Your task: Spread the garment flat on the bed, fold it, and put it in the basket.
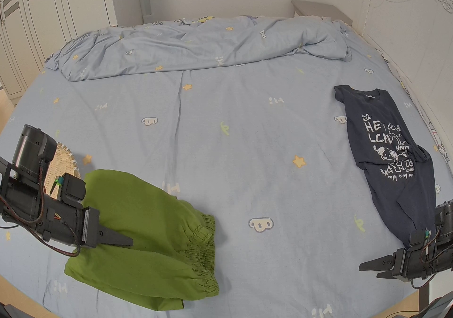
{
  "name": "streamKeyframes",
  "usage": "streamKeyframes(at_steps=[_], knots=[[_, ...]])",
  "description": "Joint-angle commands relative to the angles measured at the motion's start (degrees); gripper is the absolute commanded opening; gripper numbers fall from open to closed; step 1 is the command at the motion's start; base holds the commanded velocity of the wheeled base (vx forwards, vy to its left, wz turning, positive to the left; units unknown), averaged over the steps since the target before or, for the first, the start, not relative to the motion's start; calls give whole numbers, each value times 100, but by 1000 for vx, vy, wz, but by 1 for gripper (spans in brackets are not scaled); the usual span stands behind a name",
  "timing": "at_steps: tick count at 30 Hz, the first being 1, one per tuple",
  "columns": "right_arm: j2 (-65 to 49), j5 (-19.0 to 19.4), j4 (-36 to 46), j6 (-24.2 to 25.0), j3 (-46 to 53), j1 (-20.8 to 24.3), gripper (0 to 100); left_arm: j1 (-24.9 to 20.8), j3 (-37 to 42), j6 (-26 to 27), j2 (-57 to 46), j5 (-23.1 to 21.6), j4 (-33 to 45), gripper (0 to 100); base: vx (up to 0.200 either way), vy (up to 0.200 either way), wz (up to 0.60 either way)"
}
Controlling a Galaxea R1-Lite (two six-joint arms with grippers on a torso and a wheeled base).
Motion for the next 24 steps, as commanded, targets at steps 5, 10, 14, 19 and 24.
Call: streamKeyframes(at_steps=[5, 10, 14, 19, 24], knots=[[-9, 10, -2, 1, 20, -17, 100, -23, -134, 9, -160, 2, 132, 0, 0, 200, 0], [-9, 1, -2, -8, 20, -9, 100, -199, -125, 9, -142, 2, 255, 0, 0, 200, 0], [-9, 1, -2, -8, 20, -9, 100, -226, -125, 9, -168, 2, 264, 0, 0, 200, 0], [-26, 1, -2, 1, 11, -9, 100, -296, -98, 9, -160, 2, 264, 0, 0, 200, 0], [-26, 1, -2, 1, 11, -9, 100, -410, -54, 9, -160, 2, 264, 0, 0, 200, 0]])
